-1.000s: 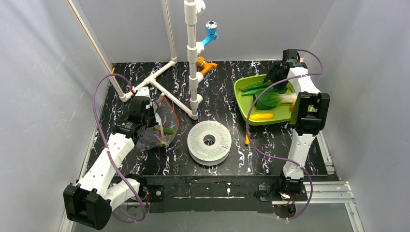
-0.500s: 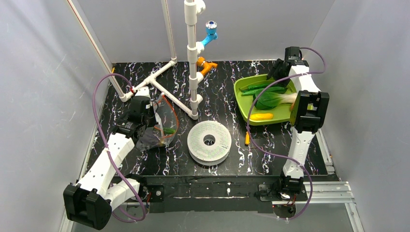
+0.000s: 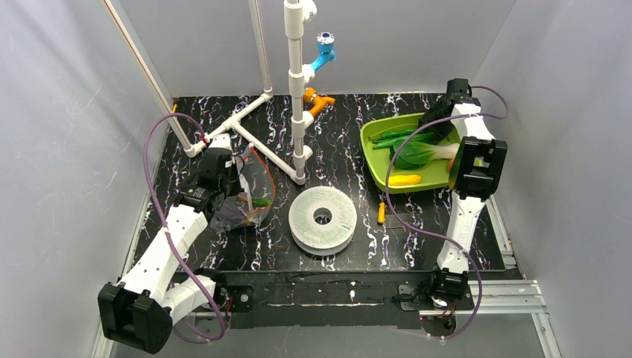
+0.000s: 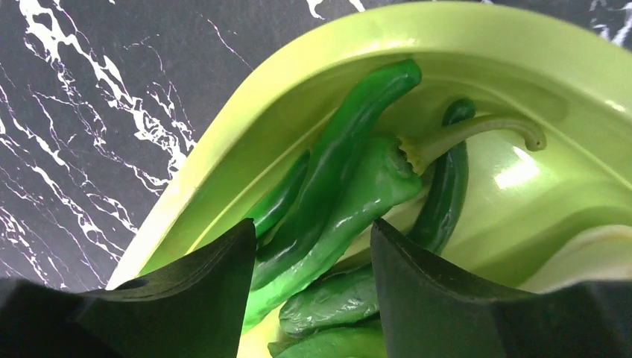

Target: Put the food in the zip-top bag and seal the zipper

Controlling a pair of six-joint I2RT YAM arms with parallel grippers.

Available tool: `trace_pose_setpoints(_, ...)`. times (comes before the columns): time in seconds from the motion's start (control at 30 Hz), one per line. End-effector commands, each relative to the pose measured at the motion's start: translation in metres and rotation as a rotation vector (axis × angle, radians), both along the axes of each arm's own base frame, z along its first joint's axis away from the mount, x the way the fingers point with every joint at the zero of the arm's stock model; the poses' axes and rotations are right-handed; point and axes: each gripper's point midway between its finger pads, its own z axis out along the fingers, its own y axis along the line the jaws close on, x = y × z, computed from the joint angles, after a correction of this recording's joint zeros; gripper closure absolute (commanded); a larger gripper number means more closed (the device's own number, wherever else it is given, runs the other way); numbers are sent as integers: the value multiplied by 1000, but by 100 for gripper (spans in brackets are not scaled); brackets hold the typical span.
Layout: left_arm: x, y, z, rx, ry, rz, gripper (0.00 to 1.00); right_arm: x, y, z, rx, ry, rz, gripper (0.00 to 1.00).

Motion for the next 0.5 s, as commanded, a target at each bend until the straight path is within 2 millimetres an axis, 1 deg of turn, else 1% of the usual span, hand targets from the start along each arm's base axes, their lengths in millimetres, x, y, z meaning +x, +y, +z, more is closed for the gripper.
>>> trace_pose_setpoints(0.0, 6, 0, 7, 12, -17, 2, 100, 13, 11, 8, 47, -39, 13, 36)
trace_pose_setpoints(0.1, 7, 0, 6, 13, -15, 1, 100, 12, 12, 6, 49, -37, 20, 37)
trace_pose_setpoints(0.23, 7, 0, 5, 13, -12, 1, 100, 6, 14, 12, 49, -40, 45, 37)
trace_pose_setpoints(0.3, 7, 0, 5, 14, -13, 0, 100, 2, 17, 23, 53, -59, 52, 37)
trace_pose_setpoints(0.37, 7, 0, 5, 14, -11, 0, 100, -3, 21, 45, 19, -108, 50, 37)
trace_pose_setpoints(0.43, 7, -1, 5, 9, -13, -4, 100, -11, 26, 54, -16, -141, 46, 37)
trace_pose_setpoints(0.47, 7, -2, 5, 6, -13, -7, 100, -16, 26, 56, -27, -149, 43, 37)
